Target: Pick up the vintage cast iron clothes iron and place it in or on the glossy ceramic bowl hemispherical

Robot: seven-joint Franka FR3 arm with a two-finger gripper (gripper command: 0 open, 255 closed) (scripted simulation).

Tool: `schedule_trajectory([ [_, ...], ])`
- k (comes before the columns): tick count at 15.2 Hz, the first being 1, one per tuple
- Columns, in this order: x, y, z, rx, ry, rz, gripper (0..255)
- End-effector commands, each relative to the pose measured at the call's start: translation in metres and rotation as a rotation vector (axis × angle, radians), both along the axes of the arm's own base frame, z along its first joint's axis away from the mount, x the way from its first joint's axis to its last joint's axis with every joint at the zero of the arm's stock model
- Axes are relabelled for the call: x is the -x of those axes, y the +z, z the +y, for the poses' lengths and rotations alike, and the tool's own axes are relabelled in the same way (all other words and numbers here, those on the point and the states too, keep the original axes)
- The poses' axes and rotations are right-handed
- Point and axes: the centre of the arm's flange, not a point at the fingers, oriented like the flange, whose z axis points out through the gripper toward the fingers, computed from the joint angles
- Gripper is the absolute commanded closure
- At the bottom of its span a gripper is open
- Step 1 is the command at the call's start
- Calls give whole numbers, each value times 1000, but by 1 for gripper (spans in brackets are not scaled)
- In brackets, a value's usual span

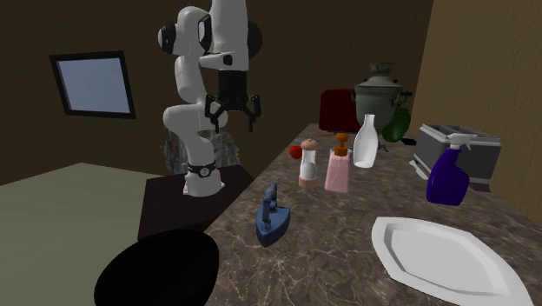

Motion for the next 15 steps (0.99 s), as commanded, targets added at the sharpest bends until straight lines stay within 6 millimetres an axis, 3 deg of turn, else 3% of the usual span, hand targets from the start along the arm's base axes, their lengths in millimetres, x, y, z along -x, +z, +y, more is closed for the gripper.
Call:
schedule_trajectory([
  [1, -10, -20, 9, -26, -21, -8, 0],
  [12, -76, -129, 53, -165, -125, -41, 0],
  [15, -77, -144, 55, -165, -125, -41, 0],
])
